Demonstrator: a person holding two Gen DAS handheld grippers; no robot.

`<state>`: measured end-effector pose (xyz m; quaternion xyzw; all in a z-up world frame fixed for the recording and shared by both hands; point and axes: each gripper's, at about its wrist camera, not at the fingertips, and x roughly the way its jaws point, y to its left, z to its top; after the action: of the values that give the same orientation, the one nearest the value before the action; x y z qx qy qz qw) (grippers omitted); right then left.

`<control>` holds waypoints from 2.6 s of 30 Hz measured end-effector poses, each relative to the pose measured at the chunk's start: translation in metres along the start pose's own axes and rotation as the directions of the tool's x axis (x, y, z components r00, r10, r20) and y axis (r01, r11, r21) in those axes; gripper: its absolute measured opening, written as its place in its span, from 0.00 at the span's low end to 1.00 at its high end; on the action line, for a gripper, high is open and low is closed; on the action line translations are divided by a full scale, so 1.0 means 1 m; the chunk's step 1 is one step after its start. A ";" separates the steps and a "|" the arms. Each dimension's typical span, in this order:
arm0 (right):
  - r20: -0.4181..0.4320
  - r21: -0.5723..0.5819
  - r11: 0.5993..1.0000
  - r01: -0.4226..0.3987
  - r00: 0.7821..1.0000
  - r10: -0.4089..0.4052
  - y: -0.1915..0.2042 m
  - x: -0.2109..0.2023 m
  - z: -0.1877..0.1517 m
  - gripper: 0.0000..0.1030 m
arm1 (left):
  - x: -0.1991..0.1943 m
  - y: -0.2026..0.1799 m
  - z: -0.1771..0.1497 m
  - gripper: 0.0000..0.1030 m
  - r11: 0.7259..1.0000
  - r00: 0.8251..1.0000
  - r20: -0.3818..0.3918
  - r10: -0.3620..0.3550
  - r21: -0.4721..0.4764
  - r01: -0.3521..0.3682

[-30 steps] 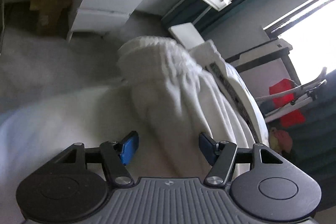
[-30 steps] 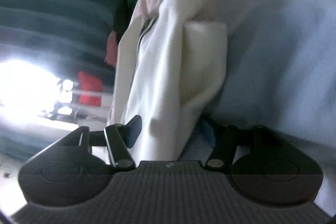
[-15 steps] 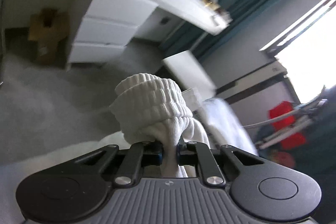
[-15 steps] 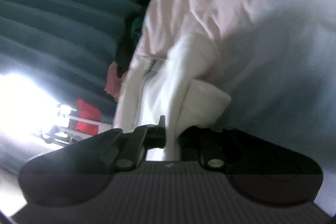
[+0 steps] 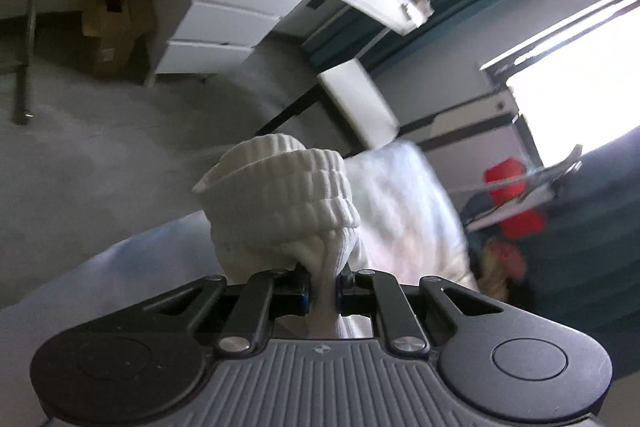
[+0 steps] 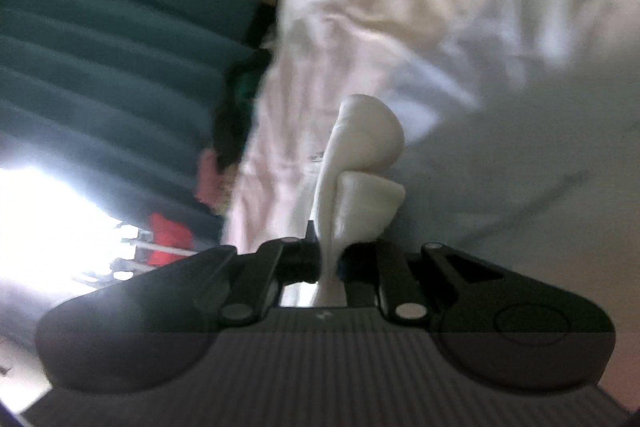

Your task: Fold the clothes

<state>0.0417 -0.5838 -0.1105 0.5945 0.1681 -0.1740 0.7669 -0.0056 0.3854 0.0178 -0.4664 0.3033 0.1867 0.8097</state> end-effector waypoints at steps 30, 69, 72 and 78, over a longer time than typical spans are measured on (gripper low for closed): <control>-0.159 0.141 0.951 -0.274 0.942 0.295 -0.026 0.022 -0.006 0.54 | -0.051 -0.016 -0.087 0.59 0.869 0.990 0.131 0.056 0.483 -0.113; -0.095 0.031 0.975 -0.220 0.970 0.222 -0.011 0.074 -0.012 0.54 | 0.088 -0.136 -0.353 0.78 0.494 0.999 -0.040 0.013 0.869 0.028; -0.109 0.011 0.982 -0.187 0.976 0.187 -0.014 0.084 -0.011 0.53 | 0.089 -0.136 -0.356 0.78 0.479 0.999 -0.039 0.024 0.878 0.023; -0.114 -0.143 0.983 -0.113 0.989 0.097 -0.002 0.084 -0.011 0.27 | 0.090 -0.136 -0.357 0.79 0.478 0.999 -0.039 0.027 0.878 0.021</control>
<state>0.1148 -0.5790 -0.1539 0.5520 0.1898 -0.0884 0.8071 0.0276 0.0104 -0.0906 0.0092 0.3758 -0.0041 0.9267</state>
